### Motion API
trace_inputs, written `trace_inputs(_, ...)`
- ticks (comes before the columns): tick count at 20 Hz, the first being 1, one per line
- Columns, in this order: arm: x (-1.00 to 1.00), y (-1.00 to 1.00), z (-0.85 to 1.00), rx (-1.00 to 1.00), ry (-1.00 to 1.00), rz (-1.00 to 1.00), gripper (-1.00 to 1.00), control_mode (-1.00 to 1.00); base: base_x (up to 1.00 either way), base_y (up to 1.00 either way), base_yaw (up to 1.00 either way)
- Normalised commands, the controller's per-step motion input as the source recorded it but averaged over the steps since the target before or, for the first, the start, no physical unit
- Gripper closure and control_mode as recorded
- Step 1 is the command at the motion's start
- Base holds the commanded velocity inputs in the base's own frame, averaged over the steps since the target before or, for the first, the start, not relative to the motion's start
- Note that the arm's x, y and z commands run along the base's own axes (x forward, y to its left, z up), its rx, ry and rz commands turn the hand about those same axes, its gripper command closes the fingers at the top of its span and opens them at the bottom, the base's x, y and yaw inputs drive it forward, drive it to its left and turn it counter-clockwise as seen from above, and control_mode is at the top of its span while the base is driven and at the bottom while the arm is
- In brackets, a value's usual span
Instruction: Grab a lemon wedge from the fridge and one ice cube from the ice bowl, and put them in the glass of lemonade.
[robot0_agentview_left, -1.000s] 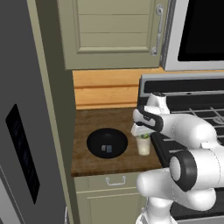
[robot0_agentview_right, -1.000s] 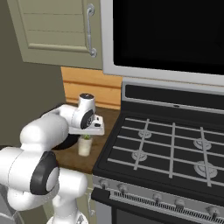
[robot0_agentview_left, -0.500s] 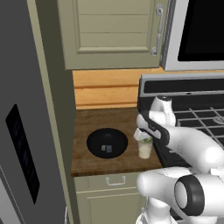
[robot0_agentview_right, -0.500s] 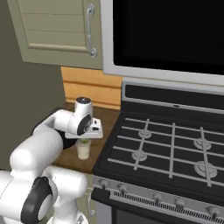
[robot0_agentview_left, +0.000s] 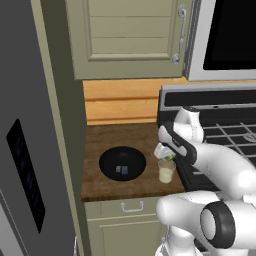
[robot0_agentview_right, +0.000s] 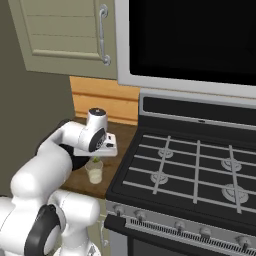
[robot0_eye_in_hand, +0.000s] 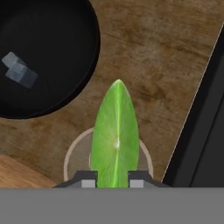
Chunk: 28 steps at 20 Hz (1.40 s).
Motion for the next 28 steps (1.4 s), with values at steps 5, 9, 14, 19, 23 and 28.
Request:
trace_inputs(5,-0.08,0.00,0.04,0.02,0.00,0.02,1.00,-1.00,0.00,0.00,0.00)
trace_inputs(9,-0.15,-0.01,0.00,0.00,0.01,0.00,1.00,-1.00,0.00,0.00,0.00)
trace_inputs(14,-0.24,-0.09,-0.02,0.00,0.01,0.00,1.00,-1.00,0.00,0.00,0.00)
trace_inputs(19,0.14,-0.12,0.01,0.00,0.01,0.00,1.00,-1.00,0.00,0.00,0.00)
trace_inputs(23,0.20,-0.03,0.01,0.00,0.07,0.00,1.00,-1.00,0.00,0.00,0.00)
trace_inputs(28,0.00,0.00,0.00,0.00,0.00,0.00,1.00,-1.00,0.00,0.00,0.00)
